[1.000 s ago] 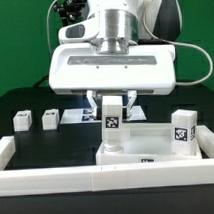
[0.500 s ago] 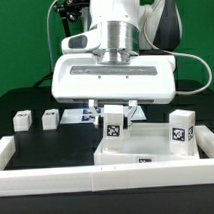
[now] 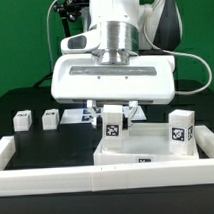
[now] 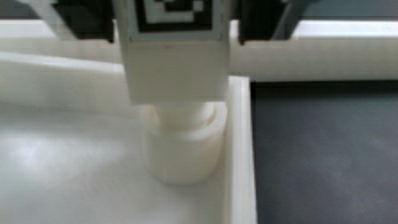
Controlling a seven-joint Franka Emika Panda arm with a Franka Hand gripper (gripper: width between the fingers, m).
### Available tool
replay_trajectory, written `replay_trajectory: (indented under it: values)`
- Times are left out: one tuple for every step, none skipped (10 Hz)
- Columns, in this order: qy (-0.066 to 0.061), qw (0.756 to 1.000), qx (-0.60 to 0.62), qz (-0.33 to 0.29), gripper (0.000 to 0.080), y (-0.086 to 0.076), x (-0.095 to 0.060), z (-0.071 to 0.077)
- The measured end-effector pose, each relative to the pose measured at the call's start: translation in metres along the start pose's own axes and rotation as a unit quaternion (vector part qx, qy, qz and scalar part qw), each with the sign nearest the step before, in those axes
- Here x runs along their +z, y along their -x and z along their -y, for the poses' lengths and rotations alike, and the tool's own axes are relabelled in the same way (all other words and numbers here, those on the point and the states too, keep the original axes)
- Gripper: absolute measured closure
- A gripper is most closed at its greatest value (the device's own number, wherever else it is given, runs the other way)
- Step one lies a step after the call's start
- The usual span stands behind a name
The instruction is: Assemble square table
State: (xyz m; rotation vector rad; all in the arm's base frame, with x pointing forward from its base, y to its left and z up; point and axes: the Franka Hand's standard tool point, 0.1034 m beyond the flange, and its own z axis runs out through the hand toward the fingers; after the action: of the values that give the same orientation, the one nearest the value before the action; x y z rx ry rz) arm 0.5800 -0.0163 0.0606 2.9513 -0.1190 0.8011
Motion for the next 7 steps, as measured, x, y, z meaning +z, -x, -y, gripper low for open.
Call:
replay_trajectory:
  values:
    - [0.000,1.000,0.000,0.000,0.0305,0.0000,0.0000,0.0000]
    - [0.000,1.000,0.000,0.000,0.0198,0.0001,0.0000,0.0000]
    - [0.000,1.000,0.000,0.000,0.0162,0.0002,0.0001,-0.0001]
    - [0.000,1.000,0.000,0.000,0.0162,0.0002,0.0001,-0.0001]
    - [0.000,1.000,0.000,0.000,0.0151,0.0003,0.0001,-0.0001]
    - [0.000,1.000,0.002,0.006,0.0151,0.0007,-0.0008,0.0002]
    - [-0.004,1.000,0.006,0.012,0.0150,-0.0051,-0.0087,0.0015]
